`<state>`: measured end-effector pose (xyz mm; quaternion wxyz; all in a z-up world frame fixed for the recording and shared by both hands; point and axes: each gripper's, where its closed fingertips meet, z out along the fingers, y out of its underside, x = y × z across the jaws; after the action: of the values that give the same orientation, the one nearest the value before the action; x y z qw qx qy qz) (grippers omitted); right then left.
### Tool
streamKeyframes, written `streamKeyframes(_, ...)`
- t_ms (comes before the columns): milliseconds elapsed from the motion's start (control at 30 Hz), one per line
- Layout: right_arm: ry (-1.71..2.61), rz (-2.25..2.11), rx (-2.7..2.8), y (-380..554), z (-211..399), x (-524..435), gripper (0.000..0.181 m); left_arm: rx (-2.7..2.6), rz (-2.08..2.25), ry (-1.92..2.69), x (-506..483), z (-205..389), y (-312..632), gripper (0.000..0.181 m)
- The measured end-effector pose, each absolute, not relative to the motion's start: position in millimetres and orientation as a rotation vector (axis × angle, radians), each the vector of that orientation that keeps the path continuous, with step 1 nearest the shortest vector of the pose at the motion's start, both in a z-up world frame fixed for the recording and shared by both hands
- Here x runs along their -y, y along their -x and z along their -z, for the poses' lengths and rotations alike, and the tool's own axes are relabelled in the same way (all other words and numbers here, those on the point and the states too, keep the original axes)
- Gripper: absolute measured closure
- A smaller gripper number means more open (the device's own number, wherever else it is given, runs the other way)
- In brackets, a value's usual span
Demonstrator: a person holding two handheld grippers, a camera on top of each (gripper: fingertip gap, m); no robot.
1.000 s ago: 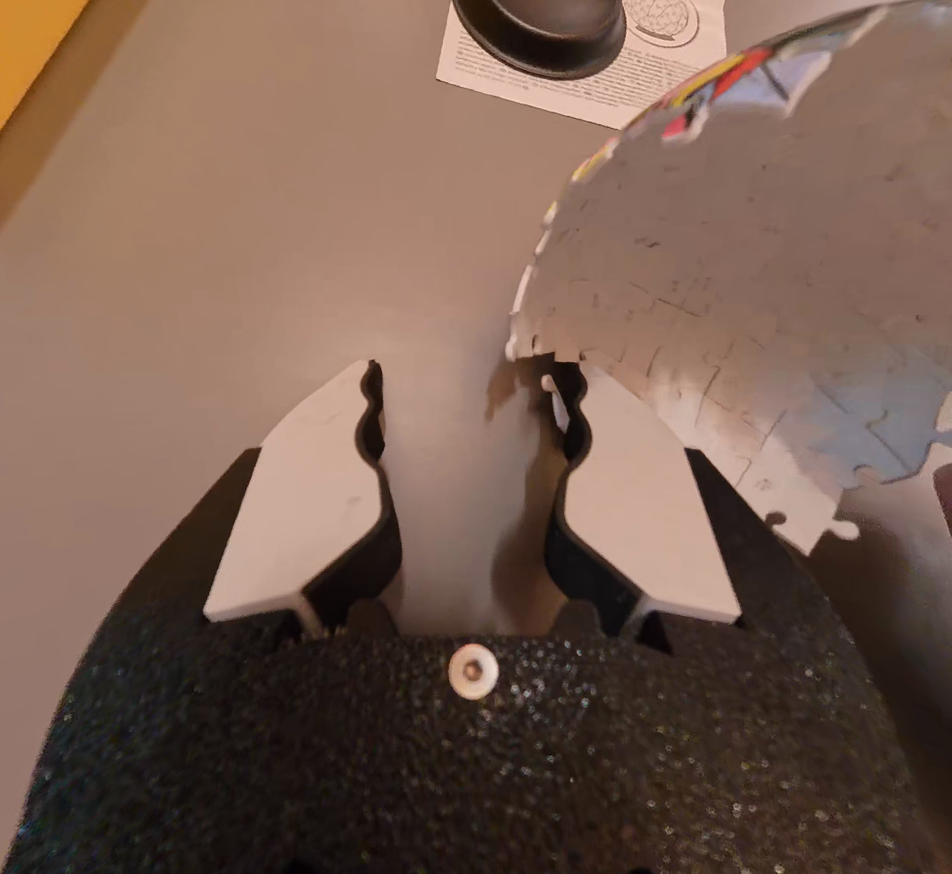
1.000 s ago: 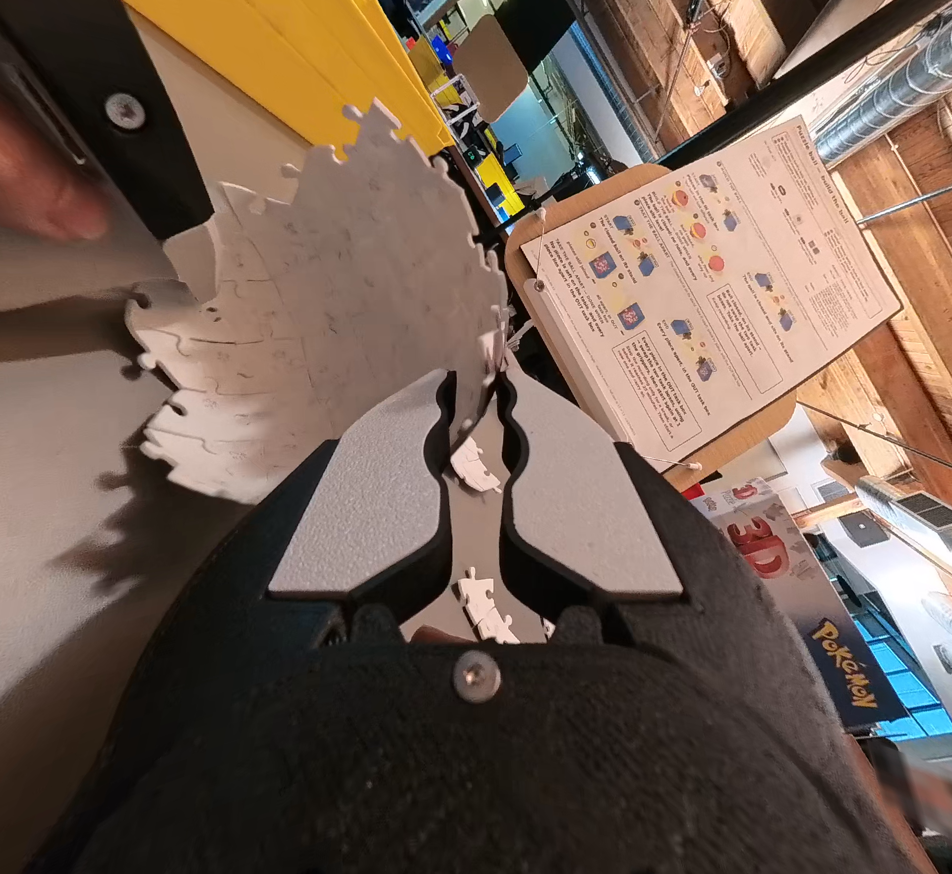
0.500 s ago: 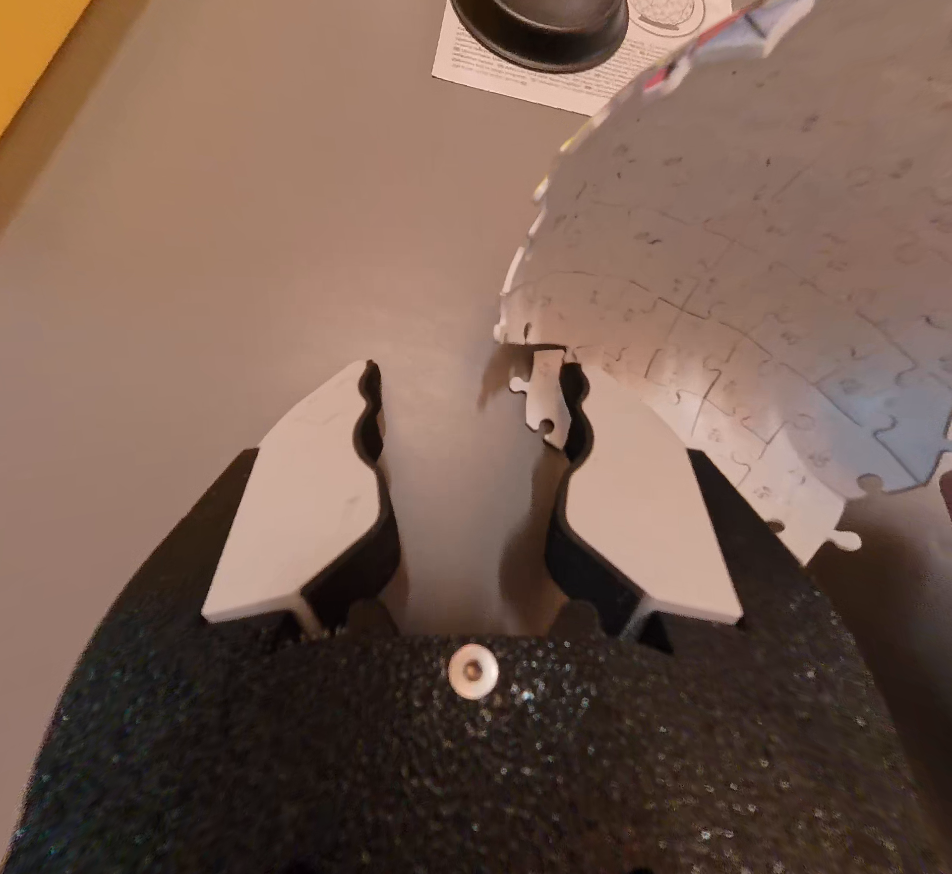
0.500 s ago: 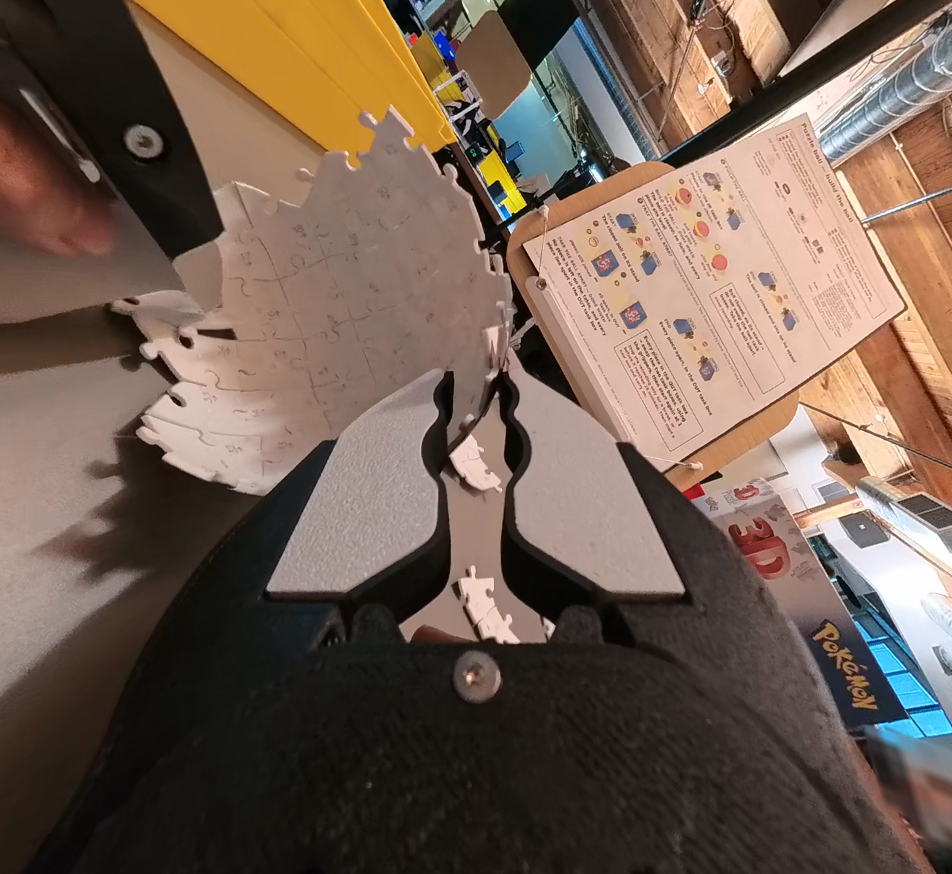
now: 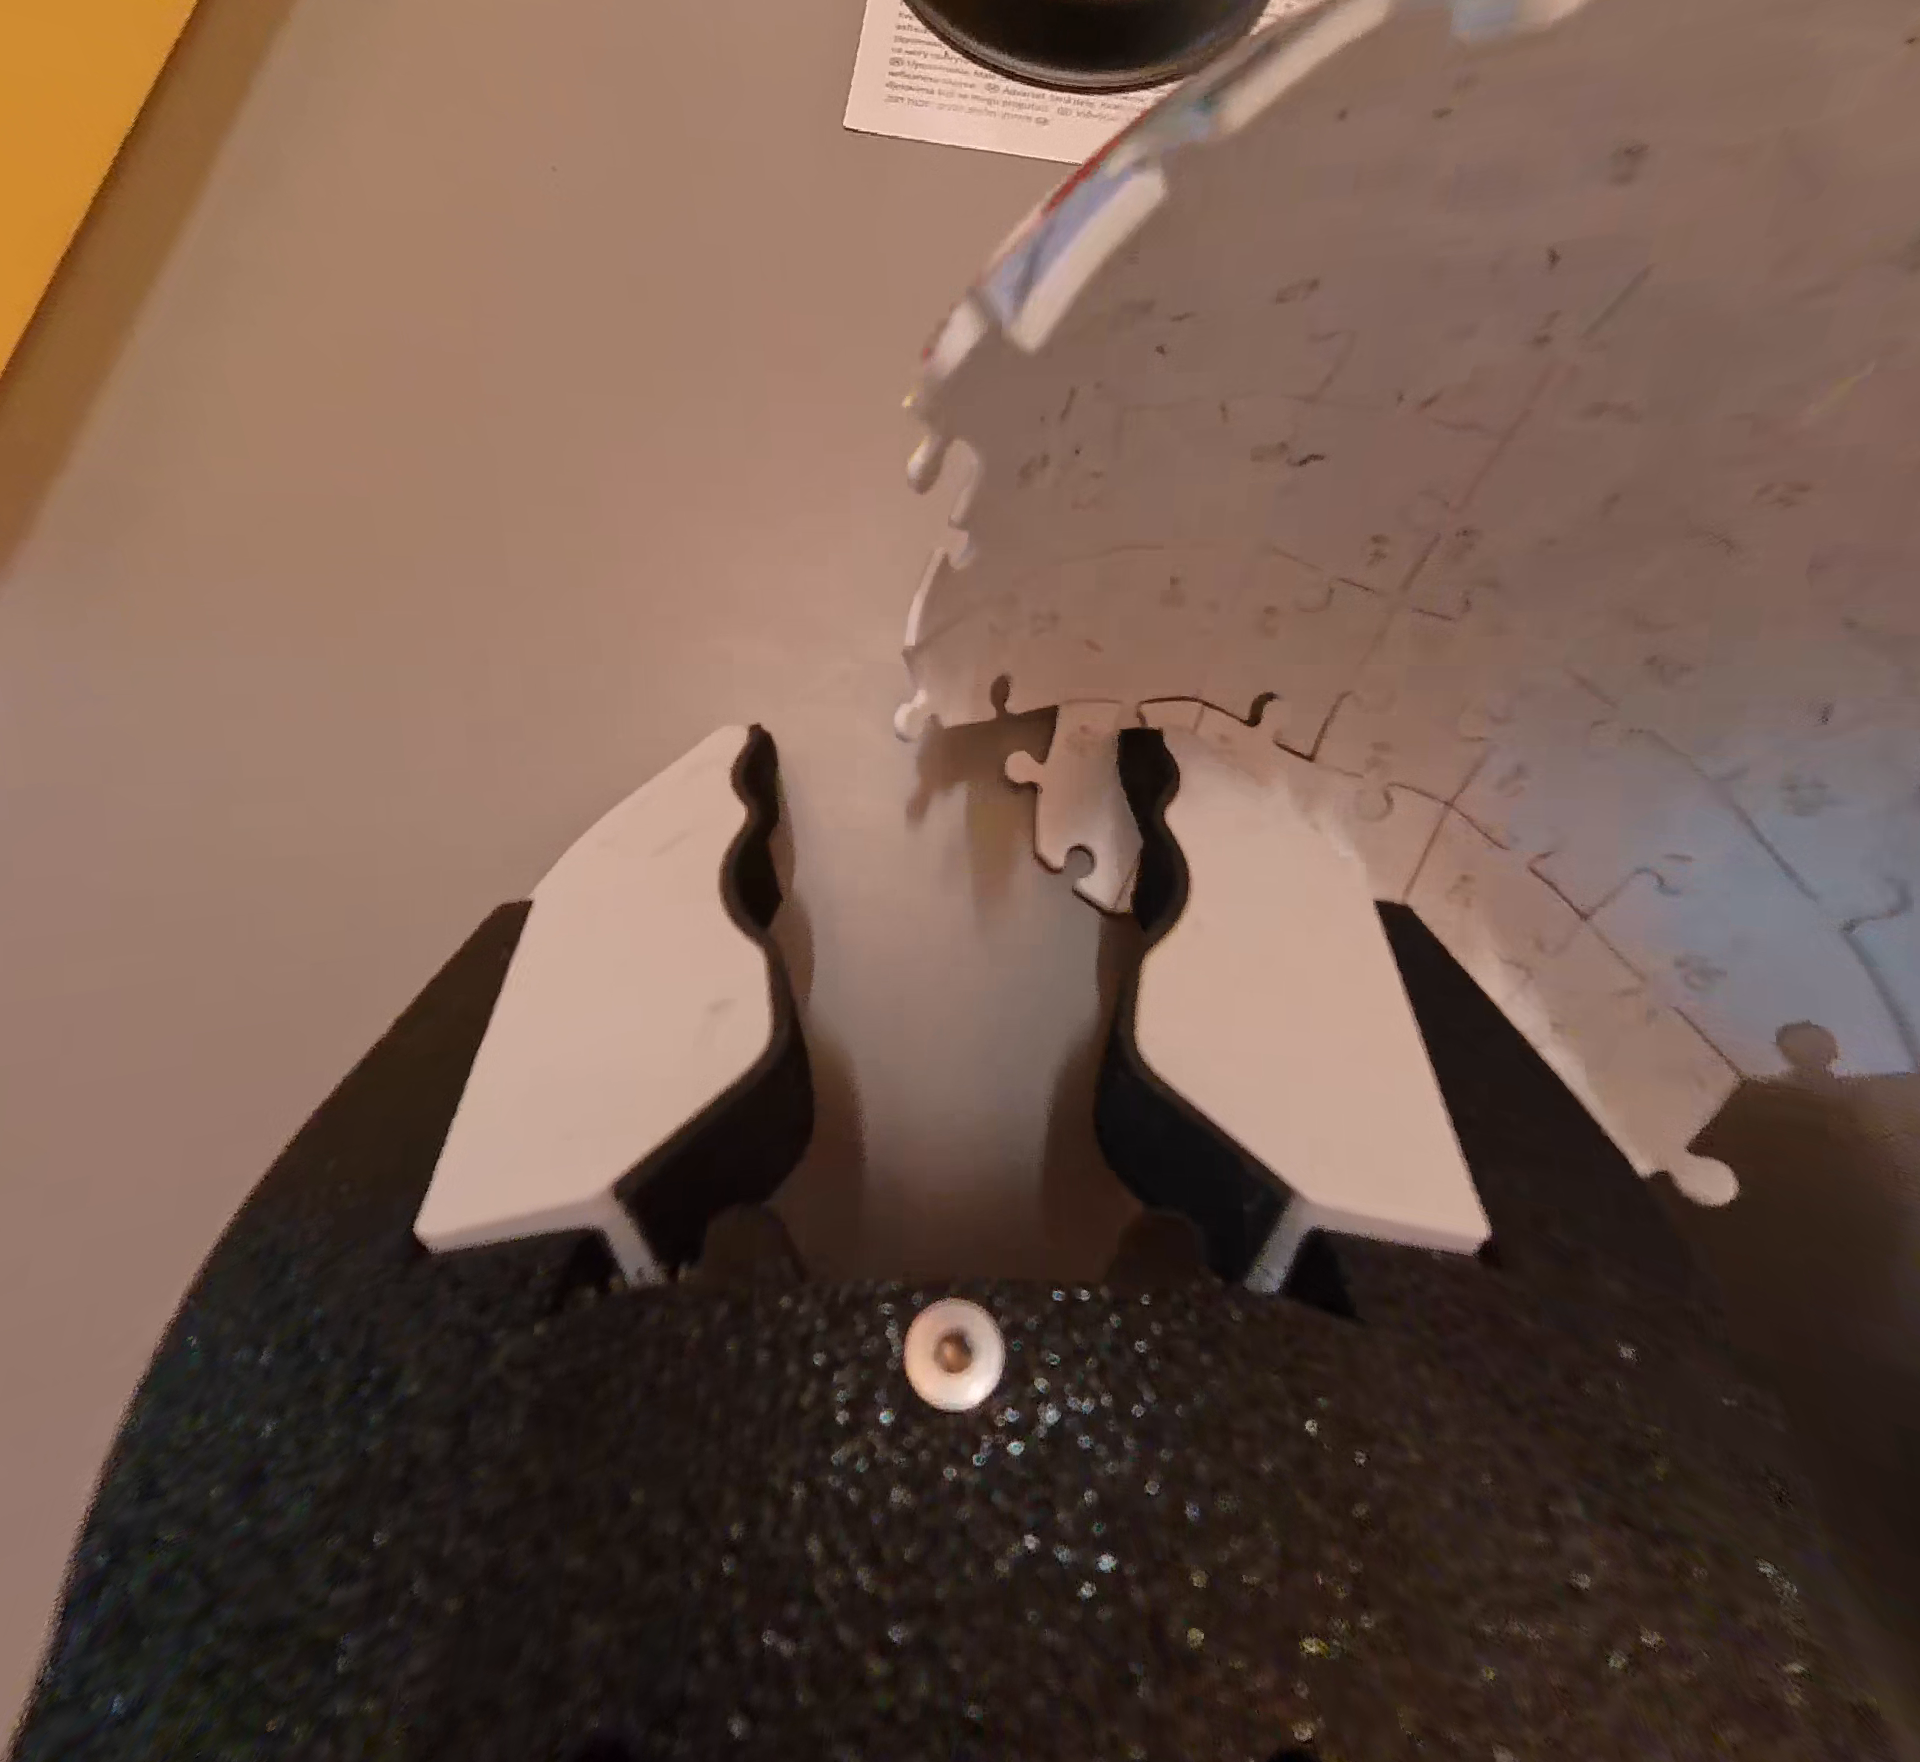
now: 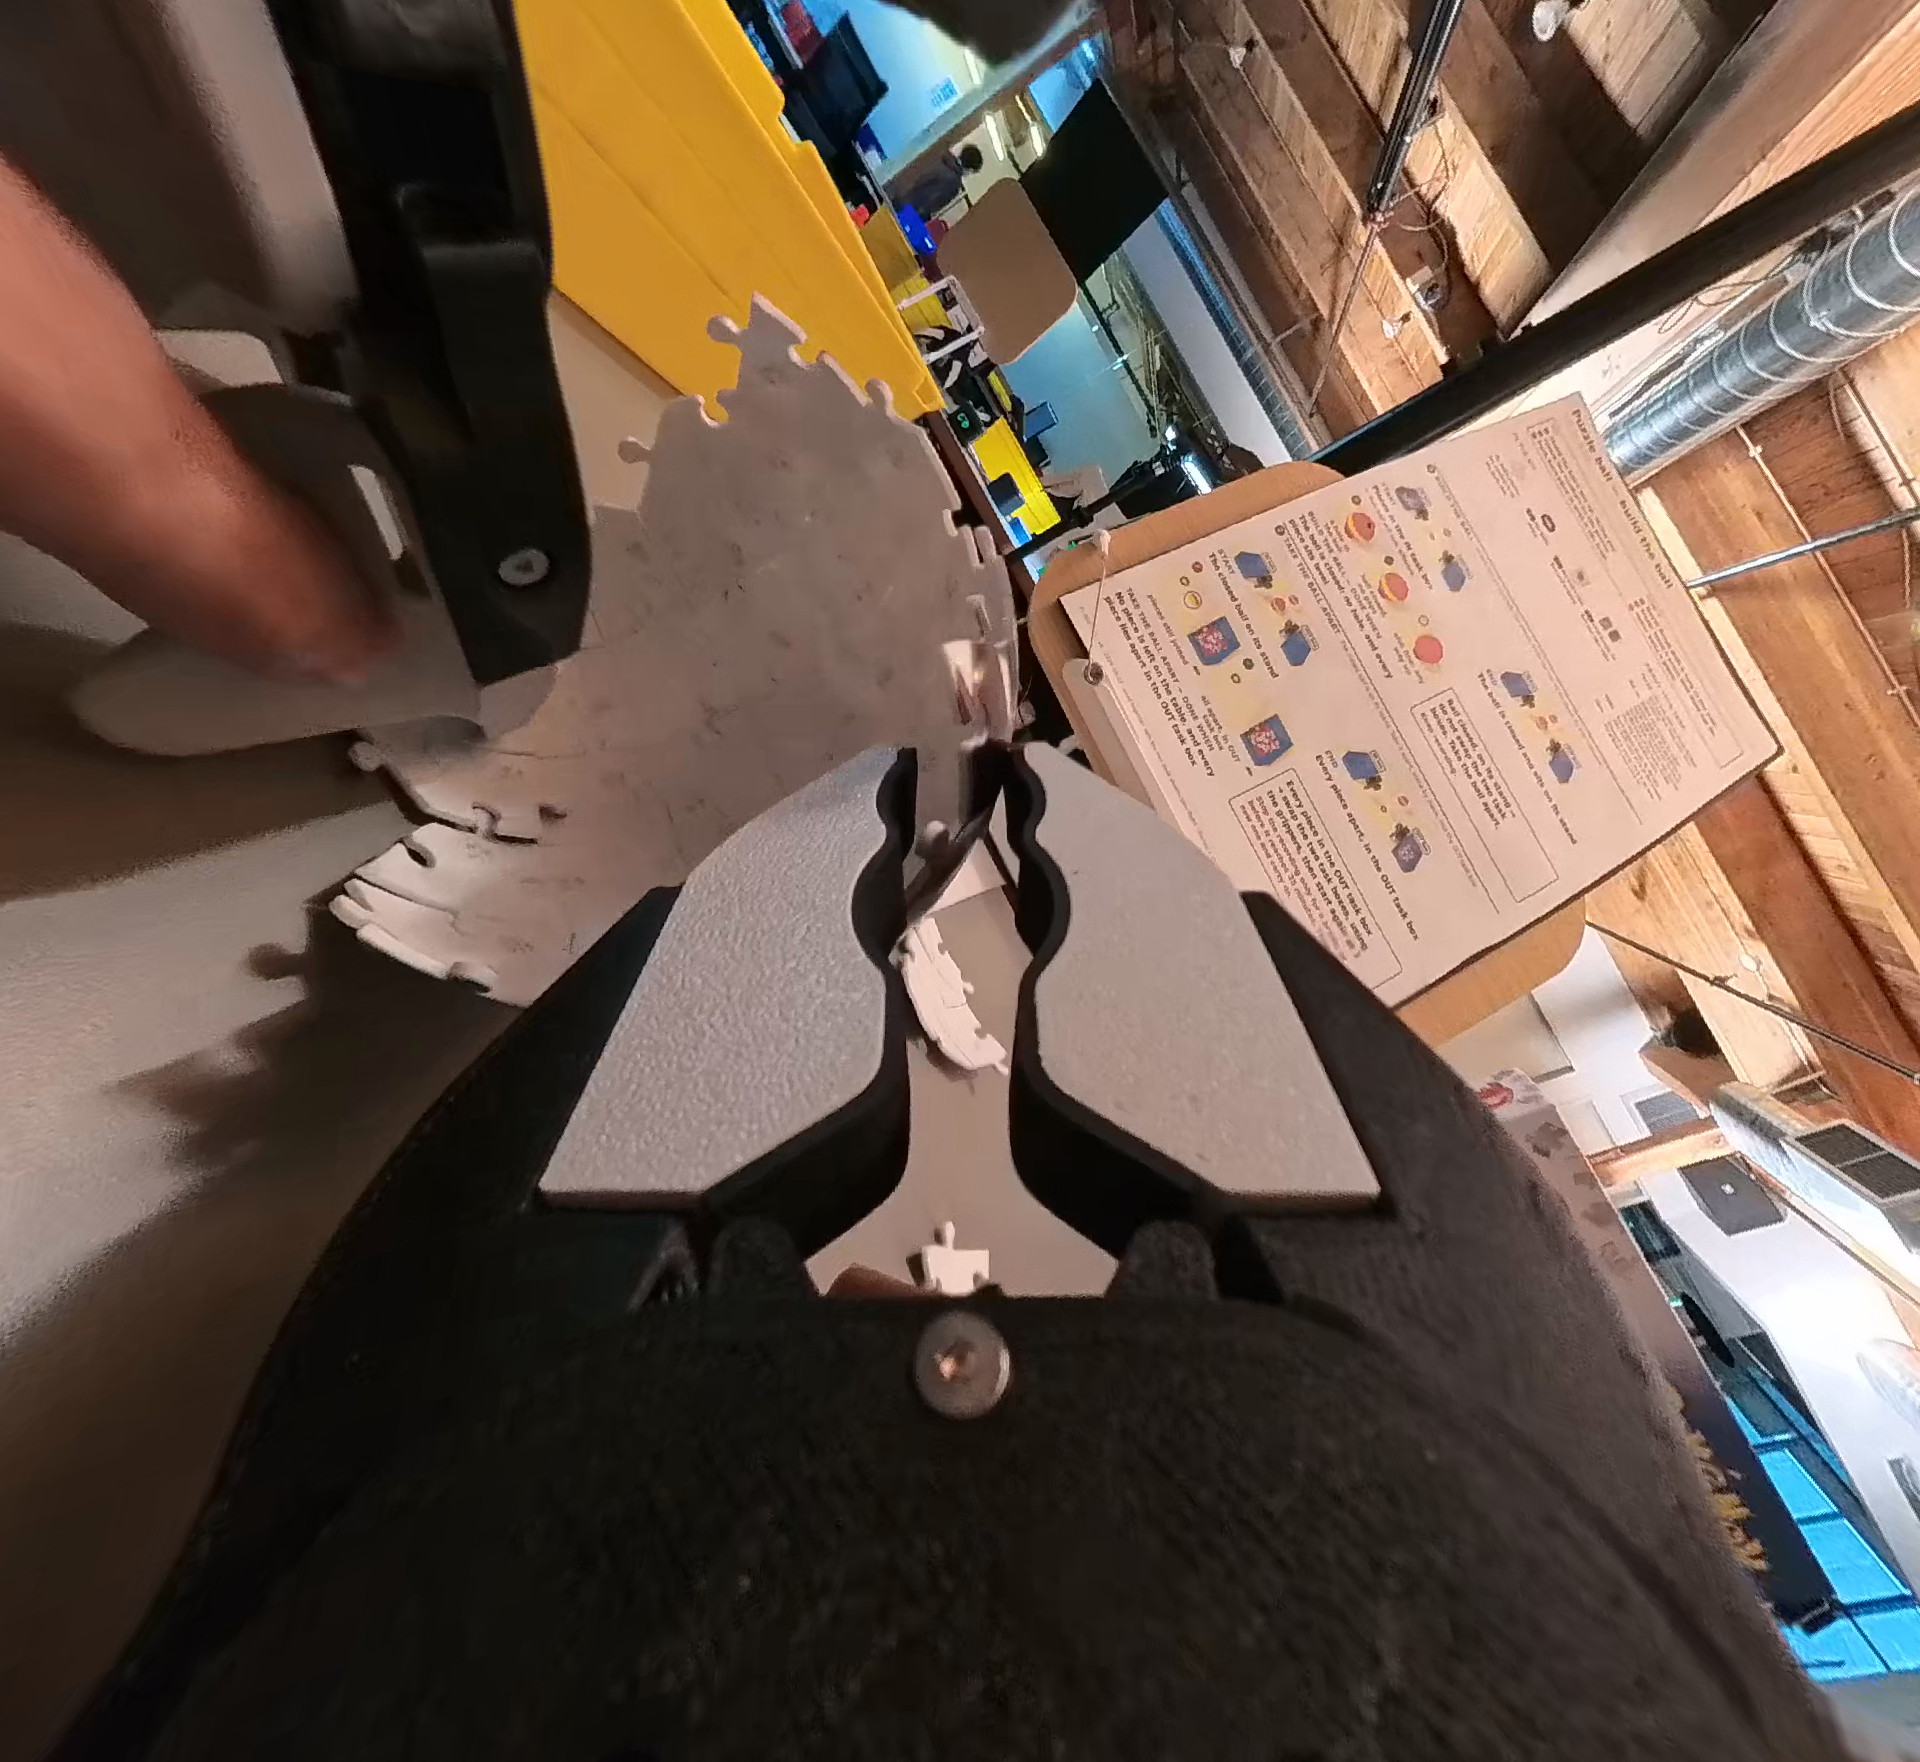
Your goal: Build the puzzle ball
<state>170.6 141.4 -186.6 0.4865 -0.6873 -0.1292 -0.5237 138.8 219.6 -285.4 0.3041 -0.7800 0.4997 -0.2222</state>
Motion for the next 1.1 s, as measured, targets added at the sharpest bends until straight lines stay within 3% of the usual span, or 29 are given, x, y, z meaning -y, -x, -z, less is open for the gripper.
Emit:
streamKeyframes(100, 1.672, 1.275, 0.315, -171, 187, -142, 0.165, -1.336, 0.600, 2.058, -216, 285, -141, 0.124)
streamKeyframes(300, 1.671, 1.271, 0.310, -171, 186, -141, 0.165, -1.254, 0.748, 2.094, -215, 278, -142, 0.108)
streamKeyframes(400, 1.672, 1.271, 0.309, -172, 186, -141, 0.165, -1.134, 0.845, 2.128, -224, 272, -138, 0.113)
streamKeyframes(800, 1.665, 1.271, 0.317, -170, 186, -142, 0.165, -1.282, 0.590, 2.089, -223, 285, -139, 0.111)
streamKeyframes(933, 1.663, 1.269, 0.322, -169, 186, -142, 0.165, -1.319, 0.597, 2.065, -217, 285, -143, 0.125)
streamKeyframes(1100, 1.663, 1.267, 0.317, -170, 186, -142, 0.165, -1.316, 0.608, 2.065, -216, 284, -144, 0.126)
